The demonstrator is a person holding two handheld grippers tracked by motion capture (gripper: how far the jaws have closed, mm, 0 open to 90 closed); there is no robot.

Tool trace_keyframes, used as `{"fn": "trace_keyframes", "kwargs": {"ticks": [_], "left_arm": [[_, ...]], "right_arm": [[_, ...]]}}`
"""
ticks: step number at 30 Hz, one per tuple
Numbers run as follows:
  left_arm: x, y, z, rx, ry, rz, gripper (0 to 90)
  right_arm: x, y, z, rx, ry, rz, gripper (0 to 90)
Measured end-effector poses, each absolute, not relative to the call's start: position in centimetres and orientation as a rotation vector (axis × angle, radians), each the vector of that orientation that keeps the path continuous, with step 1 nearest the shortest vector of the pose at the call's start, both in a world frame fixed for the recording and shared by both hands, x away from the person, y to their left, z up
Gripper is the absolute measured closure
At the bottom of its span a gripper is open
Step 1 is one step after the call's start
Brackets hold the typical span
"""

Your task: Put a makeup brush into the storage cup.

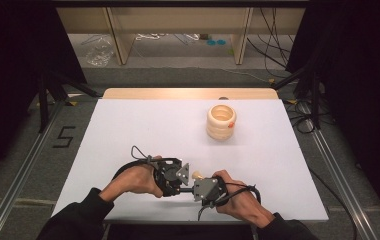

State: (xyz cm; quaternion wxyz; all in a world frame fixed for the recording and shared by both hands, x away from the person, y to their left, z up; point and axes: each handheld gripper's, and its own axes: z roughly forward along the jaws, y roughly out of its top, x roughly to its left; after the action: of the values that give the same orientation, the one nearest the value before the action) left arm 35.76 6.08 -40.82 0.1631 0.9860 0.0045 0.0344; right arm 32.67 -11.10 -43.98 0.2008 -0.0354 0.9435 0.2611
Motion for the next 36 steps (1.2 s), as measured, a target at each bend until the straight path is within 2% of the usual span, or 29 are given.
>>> {"fn": "trace_keyframes", "kwargs": {"ticks": [8, 9, 11, 13, 14, 15, 17, 19, 24, 25, 36], "left_arm": [[35.84, 5.89, -40.67, 2.773, 0.029, 0.077, 77.6], [35.52, 5.74, -40.95, 2.727, 0.091, 0.056, 77.6], [35.81, 5.74, -40.70, 2.769, 0.030, 0.084, 77.6], [35.75, 5.74, -40.69, 2.768, 0.028, 0.090, 77.6], [35.44, 5.69, -40.94, 2.721, 0.092, 0.069, 77.6], [35.77, 5.79, -40.65, 2.763, 0.032, 0.088, 77.6], [35.56, 5.83, -40.83, 2.720, 0.087, 0.065, 77.6], [35.86, 5.95, -40.54, 2.754, 0.035, 0.078, 77.5], [35.75, 5.94, -40.52, 2.745, 0.035, 0.081, 77.3], [35.52, 5.92, -40.75, 2.709, 0.084, 0.063, 77.1], [36.13, 6.39, -40.83, 2.723, 0.035, 0.081, 75.5]], "right_arm": [[32.56, -10.96, -43.96, -0.082, 2.640, 0.784, 79.6], [32.58, -10.95, -43.88, -0.095, 2.649, 0.788, 79.5], [32.58, -10.95, -43.91, -0.094, 2.648, 0.793, 79.4], [32.64, -11.00, -43.89, -0.108, 2.646, 0.785, 79.5], [32.65, -11.00, -43.88, -0.110, 2.645, 0.787, 79.5], [32.70, -10.98, -43.84, -0.110, 2.642, 0.801, 79.6], [32.63, -10.98, -43.83, -0.101, 2.635, 0.808, 79.8], [32.65, -11.06, -43.76, -0.114, 2.625, 0.803, 79.9], [32.73, -11.17, -43.81, -0.128, 2.636, 0.790, 80.1], [32.63, -11.14, -43.85, -0.119, 2.640, 0.798, 80.1], [32.34, -11.58, -43.60, -0.047, 2.653, 0.800, 80.2]]}}
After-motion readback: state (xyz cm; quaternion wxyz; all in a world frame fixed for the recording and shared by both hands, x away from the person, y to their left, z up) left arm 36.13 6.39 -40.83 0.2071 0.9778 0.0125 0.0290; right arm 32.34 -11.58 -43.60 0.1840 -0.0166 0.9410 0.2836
